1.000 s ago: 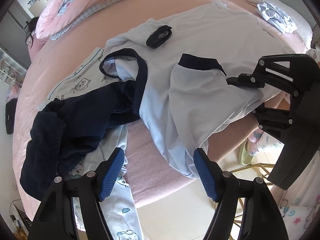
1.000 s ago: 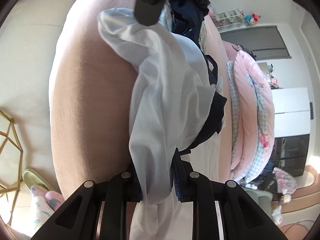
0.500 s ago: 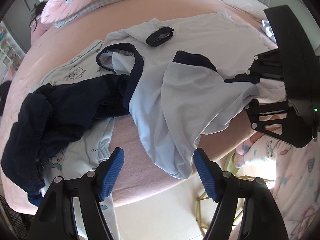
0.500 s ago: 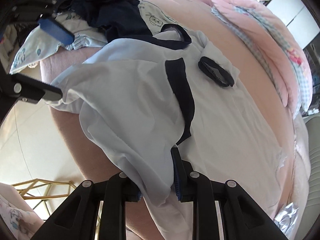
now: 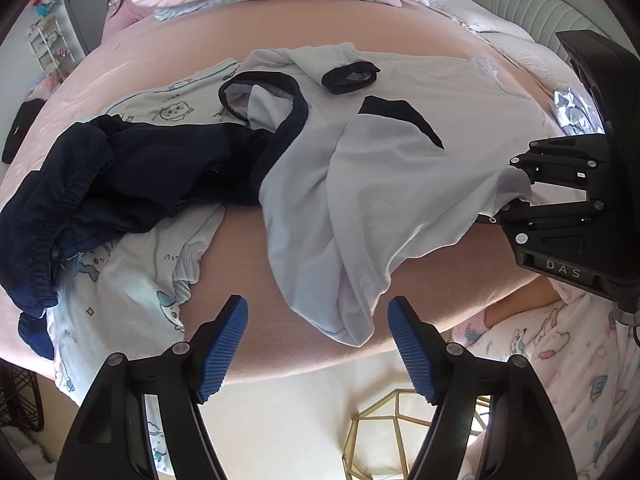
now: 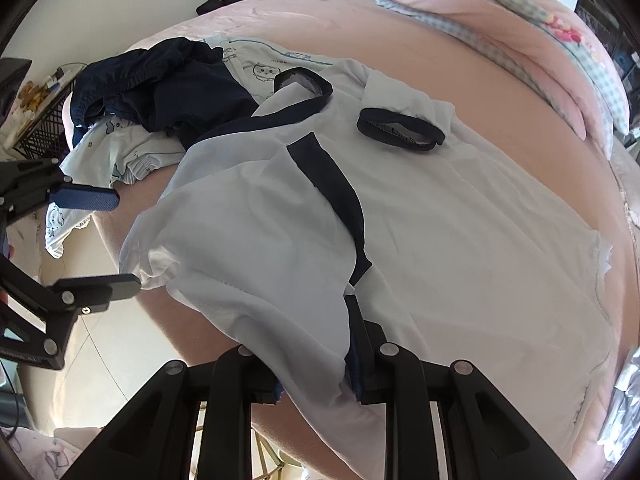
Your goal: Fold clothes
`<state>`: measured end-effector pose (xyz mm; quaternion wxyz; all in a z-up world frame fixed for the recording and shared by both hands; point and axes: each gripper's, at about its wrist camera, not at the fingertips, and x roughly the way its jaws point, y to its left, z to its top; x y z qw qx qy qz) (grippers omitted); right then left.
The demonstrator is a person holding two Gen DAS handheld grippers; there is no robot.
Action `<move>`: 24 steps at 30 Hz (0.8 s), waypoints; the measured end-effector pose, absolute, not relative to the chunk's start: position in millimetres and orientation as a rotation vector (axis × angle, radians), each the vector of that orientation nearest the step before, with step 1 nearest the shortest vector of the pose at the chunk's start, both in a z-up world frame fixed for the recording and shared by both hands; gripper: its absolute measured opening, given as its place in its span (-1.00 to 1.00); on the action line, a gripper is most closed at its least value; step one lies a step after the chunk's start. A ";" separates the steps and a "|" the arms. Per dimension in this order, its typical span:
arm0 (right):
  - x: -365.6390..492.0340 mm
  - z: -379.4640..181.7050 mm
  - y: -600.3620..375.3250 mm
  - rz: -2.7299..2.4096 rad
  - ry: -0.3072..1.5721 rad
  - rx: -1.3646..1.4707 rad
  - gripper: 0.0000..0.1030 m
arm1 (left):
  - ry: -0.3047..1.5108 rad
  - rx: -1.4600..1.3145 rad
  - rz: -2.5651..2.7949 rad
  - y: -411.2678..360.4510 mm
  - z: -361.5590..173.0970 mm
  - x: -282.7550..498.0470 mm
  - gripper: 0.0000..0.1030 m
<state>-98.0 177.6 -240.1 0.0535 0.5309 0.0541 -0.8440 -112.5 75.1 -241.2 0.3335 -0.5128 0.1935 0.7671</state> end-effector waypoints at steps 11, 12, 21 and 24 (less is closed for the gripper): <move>-94.7 -233.0 194.8 -2.550 -0.084 1.580 -0.55 | 0.809 -1.072 2.091 130.1 -241.9 -79.8 0.38; -94.6 -232.2 198.7 -2.546 -0.123 1.575 -0.55 | 0.817 -1.065 2.088 134.0 -243.5 -79.6 0.38; -96.5 -228.1 203.5 -2.538 -0.139 1.554 -0.55 | 0.945 -0.980 2.255 146.0 -258.6 -91.0 0.38; -97.2 -226.7 203.5 -2.533 -0.144 1.553 -0.55 | 0.951 -0.972 2.284 147.0 -258.2 -96.7 0.39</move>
